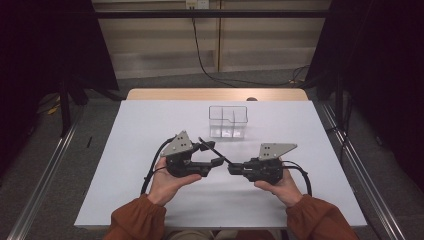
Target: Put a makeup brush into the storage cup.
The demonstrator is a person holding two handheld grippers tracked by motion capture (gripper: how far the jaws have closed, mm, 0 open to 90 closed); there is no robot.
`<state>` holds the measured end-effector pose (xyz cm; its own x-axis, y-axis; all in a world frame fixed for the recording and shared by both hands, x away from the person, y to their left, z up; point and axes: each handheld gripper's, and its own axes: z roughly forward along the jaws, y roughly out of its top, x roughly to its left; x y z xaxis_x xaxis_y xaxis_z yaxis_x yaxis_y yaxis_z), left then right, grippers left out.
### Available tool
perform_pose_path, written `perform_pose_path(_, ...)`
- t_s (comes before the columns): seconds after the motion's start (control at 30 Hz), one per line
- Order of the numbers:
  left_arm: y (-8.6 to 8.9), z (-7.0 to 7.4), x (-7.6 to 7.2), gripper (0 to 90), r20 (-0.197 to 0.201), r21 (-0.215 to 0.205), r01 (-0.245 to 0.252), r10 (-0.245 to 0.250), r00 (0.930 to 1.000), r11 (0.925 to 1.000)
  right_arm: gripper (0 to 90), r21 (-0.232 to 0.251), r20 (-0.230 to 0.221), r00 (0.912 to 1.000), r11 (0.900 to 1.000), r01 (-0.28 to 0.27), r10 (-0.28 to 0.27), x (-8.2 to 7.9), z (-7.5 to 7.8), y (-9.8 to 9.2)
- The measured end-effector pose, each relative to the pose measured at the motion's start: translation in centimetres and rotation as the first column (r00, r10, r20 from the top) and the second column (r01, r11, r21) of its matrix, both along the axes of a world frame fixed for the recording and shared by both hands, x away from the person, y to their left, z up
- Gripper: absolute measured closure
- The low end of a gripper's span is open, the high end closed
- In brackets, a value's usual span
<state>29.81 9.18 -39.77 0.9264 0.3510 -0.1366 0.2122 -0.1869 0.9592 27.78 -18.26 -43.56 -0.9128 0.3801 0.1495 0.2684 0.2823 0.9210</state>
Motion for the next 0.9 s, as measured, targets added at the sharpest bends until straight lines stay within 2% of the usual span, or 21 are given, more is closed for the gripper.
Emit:
perform_pose_path(0.13, 0.21, 0.1, 0.18, 51.4, -0.017, -0.013, -0.011, 0.011, 0.9998, 0.9999, 83.5, -0.002, -0.001, 1.0, 1.0, -0.004, 0.004, 0.01, -0.08, -0.04)
perform_pose_path(0.2, 0.31, 0.14, 0.36, 56.2, -0.031, -0.004, -0.029, 0.029, 0.9991, 0.9996, 83.5, -0.005, -0.003, 1.0, 1.0, -0.005, 0.005, 0.0, -0.12, -0.01)
perform_pose_path(0.27, 0.49, 0.07, 0.53, 56.2, -0.053, -0.01, -0.031, 0.031, 0.9981, 0.9995, 83.5, -0.007, -0.003, 1.0, 1.0, -0.009, 0.009, 0.02, -0.21, 0.06)
perform_pose_path(0.4, 0.73, 0.22, 0.5, 60.3, -0.054, -0.02, -0.033, 0.032, 0.998, 0.9992, 83.5, -0.018, -0.006, 0.9999, 1.0, -0.014, 0.014, 0.03, -0.41, 0.17)
perform_pose_path(0.6, 0.92, 0.4, 0.45, 68.8, -0.081, -0.046, -0.018, 0.014, 0.9966, 0.9988, 83.5, -0.019, -0.005, 0.9997, 1.0, -0.025, 0.025, -0.07, -0.51, 0.29)
perform_pose_path(0.9, 0.9, 0.51, 0.42, 74.1, -0.12, -0.07, 0.003, -0.012, 0.9927, 0.9975, 83.4, -0.025, -0.001, 0.9995, 0.999, -0.033, 0.033, -0.15, -0.6, 0.49)
